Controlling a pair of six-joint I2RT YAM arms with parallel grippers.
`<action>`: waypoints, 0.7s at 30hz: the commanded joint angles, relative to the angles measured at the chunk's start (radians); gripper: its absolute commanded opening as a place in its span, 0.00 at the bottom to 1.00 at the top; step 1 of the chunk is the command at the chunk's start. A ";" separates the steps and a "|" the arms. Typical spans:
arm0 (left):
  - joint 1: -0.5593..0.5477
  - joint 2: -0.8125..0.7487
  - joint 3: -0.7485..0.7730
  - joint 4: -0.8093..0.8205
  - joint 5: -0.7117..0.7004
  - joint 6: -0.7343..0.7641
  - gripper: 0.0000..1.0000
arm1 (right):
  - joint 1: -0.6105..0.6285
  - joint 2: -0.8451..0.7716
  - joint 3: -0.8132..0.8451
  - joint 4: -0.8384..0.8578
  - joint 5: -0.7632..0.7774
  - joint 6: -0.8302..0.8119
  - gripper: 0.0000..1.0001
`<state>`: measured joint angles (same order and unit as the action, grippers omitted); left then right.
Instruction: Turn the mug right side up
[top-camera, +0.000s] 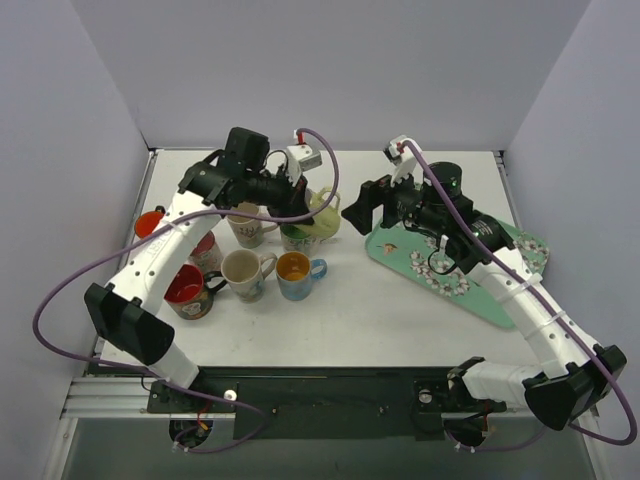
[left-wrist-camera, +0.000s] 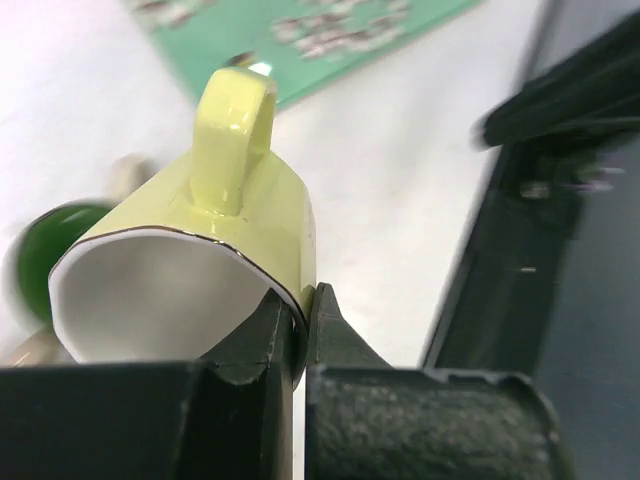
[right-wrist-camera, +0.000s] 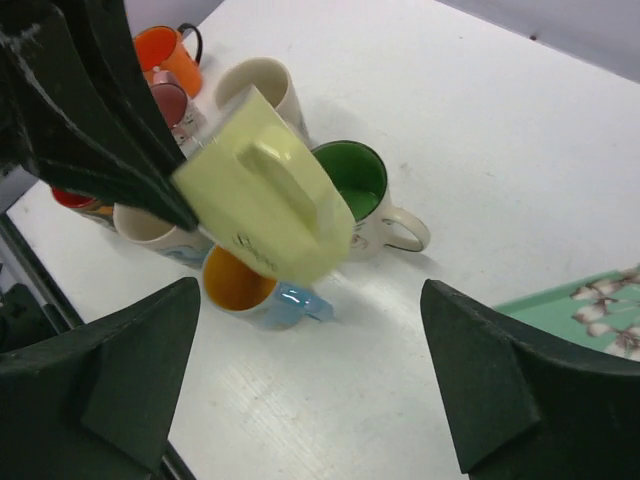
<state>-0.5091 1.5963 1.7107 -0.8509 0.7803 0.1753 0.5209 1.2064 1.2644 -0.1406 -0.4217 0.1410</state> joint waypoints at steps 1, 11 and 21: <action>0.037 -0.081 0.153 -0.152 -0.418 0.168 0.00 | 0.005 0.002 0.046 0.003 0.130 -0.004 0.90; 0.612 -0.194 -0.048 -0.271 -0.773 0.450 0.00 | 0.005 0.001 0.004 -0.073 0.242 -0.050 0.93; 0.908 -0.102 -0.282 -0.156 -0.652 0.515 0.00 | 0.005 0.022 0.009 -0.120 0.296 -0.064 0.95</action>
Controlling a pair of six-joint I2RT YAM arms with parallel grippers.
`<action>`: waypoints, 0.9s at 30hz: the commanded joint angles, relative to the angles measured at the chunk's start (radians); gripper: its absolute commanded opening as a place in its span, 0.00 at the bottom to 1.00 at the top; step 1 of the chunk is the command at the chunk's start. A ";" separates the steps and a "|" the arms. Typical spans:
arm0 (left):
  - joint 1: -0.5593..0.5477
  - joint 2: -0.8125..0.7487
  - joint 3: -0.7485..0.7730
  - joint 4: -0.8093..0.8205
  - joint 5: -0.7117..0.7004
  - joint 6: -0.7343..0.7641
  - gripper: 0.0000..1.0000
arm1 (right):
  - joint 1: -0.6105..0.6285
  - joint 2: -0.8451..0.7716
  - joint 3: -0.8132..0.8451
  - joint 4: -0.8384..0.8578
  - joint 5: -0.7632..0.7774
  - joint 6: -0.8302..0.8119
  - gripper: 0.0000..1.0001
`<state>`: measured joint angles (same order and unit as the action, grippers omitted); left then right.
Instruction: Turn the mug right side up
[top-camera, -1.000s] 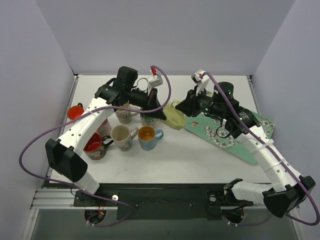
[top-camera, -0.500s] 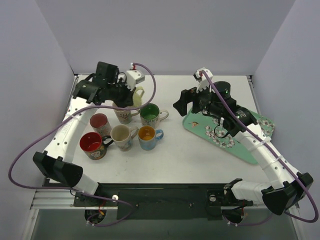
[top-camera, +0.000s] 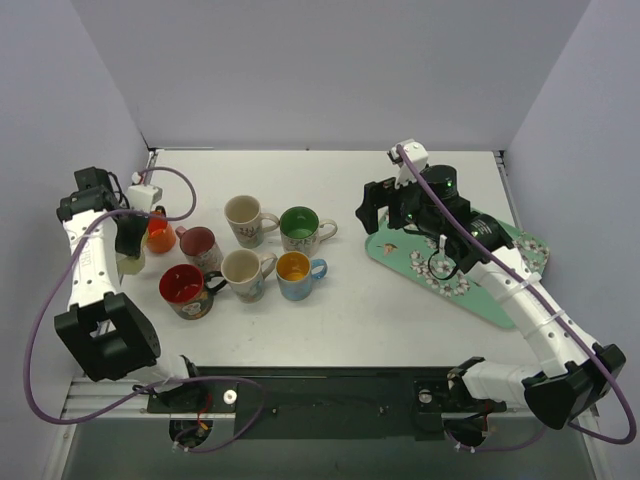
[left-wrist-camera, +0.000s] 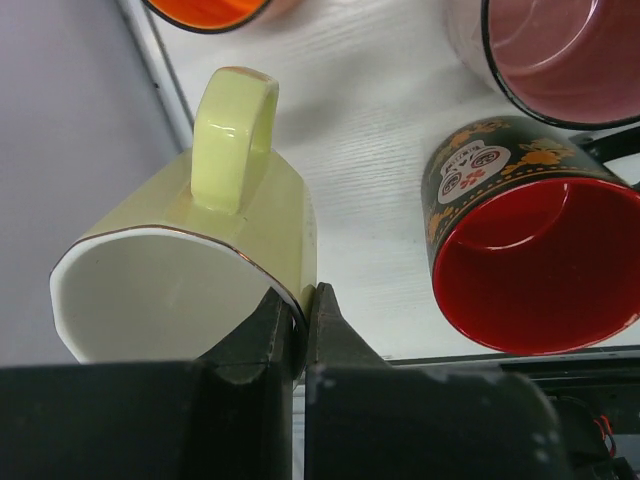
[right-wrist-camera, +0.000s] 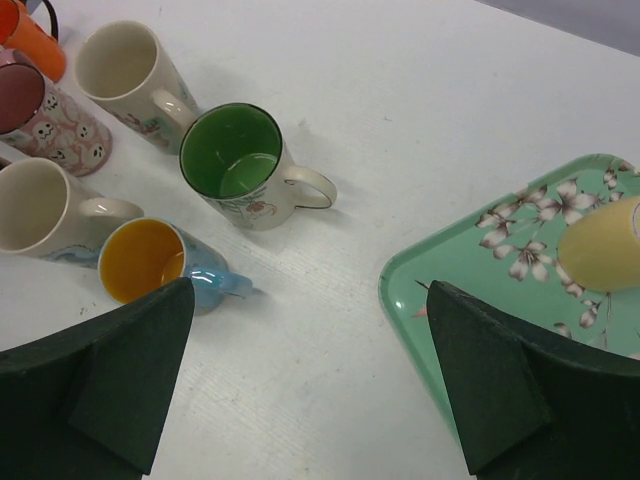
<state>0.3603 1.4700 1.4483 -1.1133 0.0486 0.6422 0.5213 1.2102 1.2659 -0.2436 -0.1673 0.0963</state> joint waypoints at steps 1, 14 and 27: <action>0.043 0.032 -0.047 0.130 0.089 0.048 0.00 | 0.006 0.018 0.009 -0.020 0.057 -0.021 0.95; 0.049 0.147 -0.186 0.236 0.149 0.048 0.00 | -0.140 0.148 0.107 -0.129 0.468 0.017 0.99; 0.051 0.158 -0.088 0.116 0.241 0.088 0.66 | -0.428 0.727 0.581 -0.207 0.385 0.138 0.98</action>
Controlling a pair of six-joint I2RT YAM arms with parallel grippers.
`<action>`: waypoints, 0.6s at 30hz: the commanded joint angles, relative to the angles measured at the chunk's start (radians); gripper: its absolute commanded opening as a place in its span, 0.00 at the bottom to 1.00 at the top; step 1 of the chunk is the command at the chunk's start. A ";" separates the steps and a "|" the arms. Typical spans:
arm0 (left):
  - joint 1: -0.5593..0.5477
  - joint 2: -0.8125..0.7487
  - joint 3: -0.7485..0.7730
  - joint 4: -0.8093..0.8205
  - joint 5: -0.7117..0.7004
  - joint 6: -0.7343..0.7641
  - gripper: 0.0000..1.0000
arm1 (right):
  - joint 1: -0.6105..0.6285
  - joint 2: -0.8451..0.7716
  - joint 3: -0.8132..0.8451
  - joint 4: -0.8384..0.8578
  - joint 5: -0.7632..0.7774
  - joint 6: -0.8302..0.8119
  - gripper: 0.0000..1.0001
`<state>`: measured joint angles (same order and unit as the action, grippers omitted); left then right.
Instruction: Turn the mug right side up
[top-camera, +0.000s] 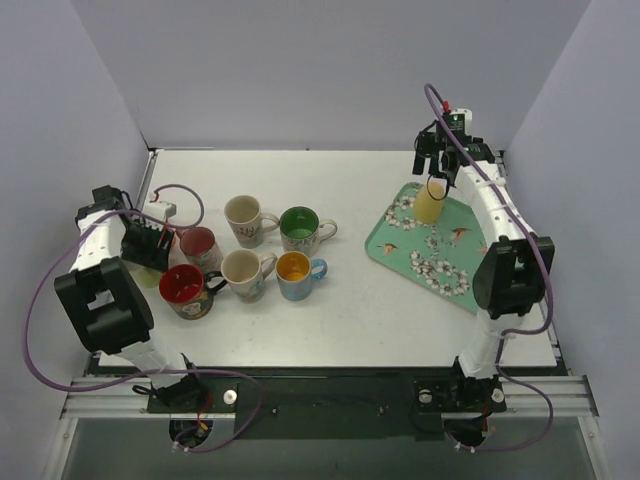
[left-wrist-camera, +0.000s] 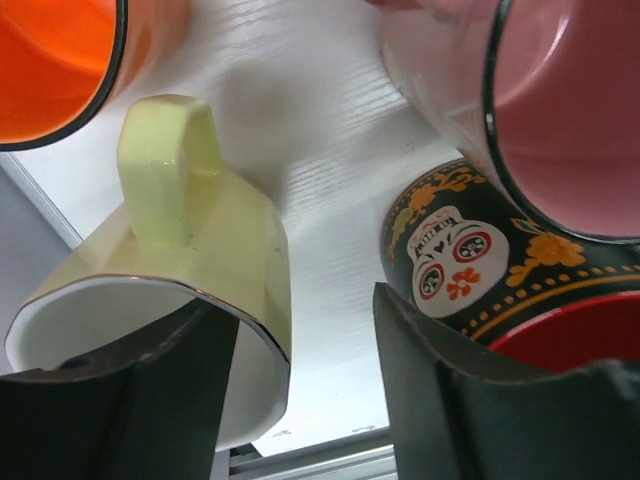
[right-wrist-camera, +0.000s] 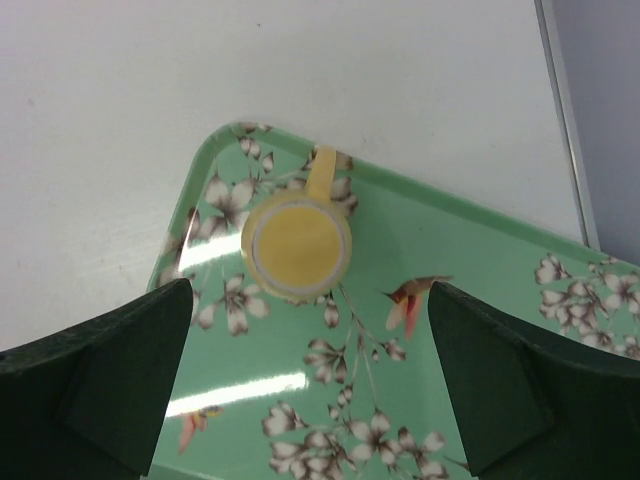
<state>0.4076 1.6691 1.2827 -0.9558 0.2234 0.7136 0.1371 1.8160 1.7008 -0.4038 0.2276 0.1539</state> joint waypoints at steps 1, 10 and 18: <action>0.004 -0.048 0.092 -0.055 0.073 0.014 0.67 | -0.050 0.153 0.205 -0.046 -0.010 0.101 0.97; -0.007 -0.111 0.236 -0.138 0.097 -0.040 0.68 | -0.059 0.462 0.473 -0.152 -0.030 0.059 0.79; -0.110 -0.207 0.265 -0.132 0.102 -0.075 0.71 | -0.045 0.387 0.275 -0.139 -0.123 -0.071 0.55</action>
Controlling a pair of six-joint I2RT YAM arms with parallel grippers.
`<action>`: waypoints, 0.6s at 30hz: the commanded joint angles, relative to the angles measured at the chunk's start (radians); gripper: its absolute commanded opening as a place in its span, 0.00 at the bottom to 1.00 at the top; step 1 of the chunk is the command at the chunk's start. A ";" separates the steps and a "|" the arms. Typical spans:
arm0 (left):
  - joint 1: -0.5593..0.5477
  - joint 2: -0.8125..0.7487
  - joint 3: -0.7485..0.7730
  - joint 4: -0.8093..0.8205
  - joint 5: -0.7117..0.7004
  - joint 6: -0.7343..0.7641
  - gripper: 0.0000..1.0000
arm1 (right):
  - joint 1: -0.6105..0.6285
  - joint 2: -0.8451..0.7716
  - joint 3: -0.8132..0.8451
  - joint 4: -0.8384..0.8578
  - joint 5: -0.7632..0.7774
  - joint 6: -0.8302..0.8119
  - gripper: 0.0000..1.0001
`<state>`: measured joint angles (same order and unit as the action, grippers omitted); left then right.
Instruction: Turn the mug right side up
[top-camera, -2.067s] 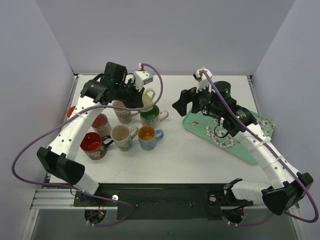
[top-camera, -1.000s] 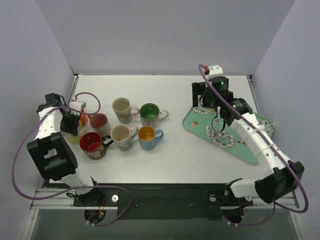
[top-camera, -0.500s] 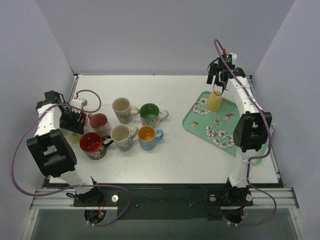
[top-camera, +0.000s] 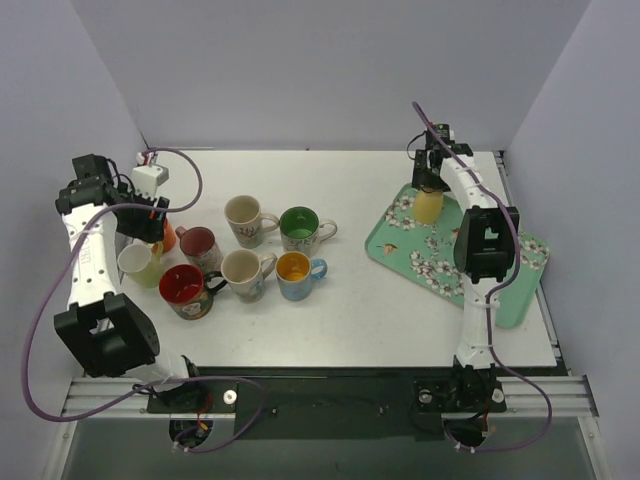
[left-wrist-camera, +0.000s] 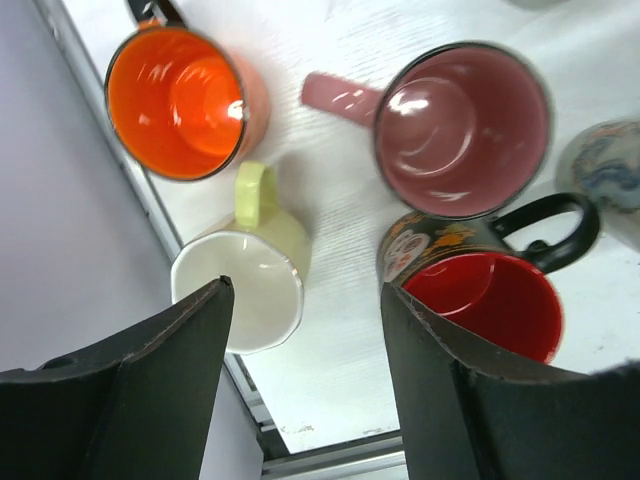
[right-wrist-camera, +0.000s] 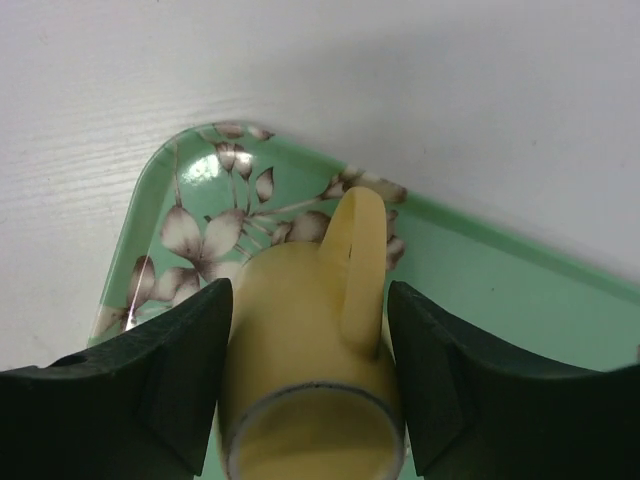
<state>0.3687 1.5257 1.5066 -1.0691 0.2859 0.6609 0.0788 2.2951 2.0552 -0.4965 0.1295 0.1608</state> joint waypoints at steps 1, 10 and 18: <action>-0.086 -0.079 0.032 -0.015 0.030 -0.027 0.71 | 0.016 -0.112 -0.136 -0.047 -0.021 -0.086 0.52; -0.157 -0.125 0.064 -0.034 0.059 -0.043 0.71 | 0.114 -0.405 -0.617 -0.073 0.001 -0.193 0.55; -0.165 -0.150 0.052 -0.031 0.067 -0.046 0.71 | 0.139 -0.458 -0.565 -0.166 -0.014 -0.195 0.79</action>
<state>0.2081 1.4231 1.5272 -1.0981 0.3164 0.6281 0.2337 1.8603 1.3838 -0.5770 0.1139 -0.0238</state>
